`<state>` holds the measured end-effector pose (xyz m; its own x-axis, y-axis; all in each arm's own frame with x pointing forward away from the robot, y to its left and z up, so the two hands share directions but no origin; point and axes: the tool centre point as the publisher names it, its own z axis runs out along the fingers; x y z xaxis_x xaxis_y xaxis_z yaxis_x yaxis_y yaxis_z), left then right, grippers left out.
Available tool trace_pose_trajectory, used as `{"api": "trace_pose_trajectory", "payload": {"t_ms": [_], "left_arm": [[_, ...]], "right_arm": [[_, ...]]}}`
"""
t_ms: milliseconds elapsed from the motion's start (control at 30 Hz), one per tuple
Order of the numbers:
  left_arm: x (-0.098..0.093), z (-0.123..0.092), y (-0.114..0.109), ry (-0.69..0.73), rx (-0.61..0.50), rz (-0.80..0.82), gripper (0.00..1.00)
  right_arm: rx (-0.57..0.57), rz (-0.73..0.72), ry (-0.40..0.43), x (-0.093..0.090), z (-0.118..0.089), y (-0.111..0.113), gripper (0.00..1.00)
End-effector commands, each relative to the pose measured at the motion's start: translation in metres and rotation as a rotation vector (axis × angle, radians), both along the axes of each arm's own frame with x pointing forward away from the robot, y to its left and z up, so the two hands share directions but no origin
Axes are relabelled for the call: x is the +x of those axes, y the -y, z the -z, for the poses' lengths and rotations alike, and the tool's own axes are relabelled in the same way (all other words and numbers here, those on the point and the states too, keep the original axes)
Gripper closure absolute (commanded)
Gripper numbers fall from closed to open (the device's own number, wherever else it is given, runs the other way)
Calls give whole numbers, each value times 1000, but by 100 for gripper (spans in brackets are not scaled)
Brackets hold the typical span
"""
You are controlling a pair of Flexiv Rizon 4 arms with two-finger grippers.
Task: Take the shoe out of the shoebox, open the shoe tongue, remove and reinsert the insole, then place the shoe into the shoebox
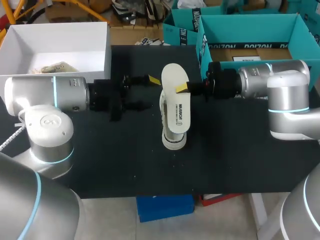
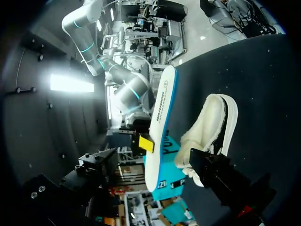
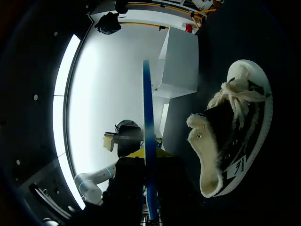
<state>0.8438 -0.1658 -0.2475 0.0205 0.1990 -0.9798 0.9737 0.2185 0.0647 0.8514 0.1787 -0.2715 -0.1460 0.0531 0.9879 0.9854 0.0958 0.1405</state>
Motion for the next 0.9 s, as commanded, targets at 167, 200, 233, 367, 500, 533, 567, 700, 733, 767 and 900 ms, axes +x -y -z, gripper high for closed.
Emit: {"api": "trace_pose_trajectory", "payload": {"t_ms": [167, 200, 233, 367, 500, 533, 567, 700, 733, 767, 900], "left_arm": [[-3, 7, 3, 7, -32, -1, 0], [-3, 7, 3, 7, -33, -1, 0], [-3, 8, 4, 11, -29, 0, 0], [-2, 8, 4, 24, -46, -11, 0], [2, 7, 5, 38, -78, -14, 0], [4, 7, 5, 40, -82, -15, 0], [6, 8, 6, 40, -94, -12, 0], [14, 11, 9, 29, -124, -16, 0], [16, 12, 10, 31, -126, -18, 0], [17, 12, 11, 32, -130, -18, 0], [21, 14, 19, 40, -133, -9, 0]], "right_arm": [[-1, 1, 0, 0, 1, -1, 100], [-1, 1, 0, 0, 1, -1, 100], [-1, 1, 0, 0, 1, -1, 100], [-1, 1, 0, 0, 1, -1, 100], [-1, 1, 0, 0, 1, -1, 100], [-1, 1, 0, 0, 1, -1, 100], [-1, 1, 0, 0, 1, -1, 100], [-1, 1, 0, 0, 1, -1, 100], [-1, 1, 0, 0, 1, -1, 100], [-1, 1, 0, 0, 1, -1, 100], [-1, 1, 0, 0, 1, -1, 100]]}}
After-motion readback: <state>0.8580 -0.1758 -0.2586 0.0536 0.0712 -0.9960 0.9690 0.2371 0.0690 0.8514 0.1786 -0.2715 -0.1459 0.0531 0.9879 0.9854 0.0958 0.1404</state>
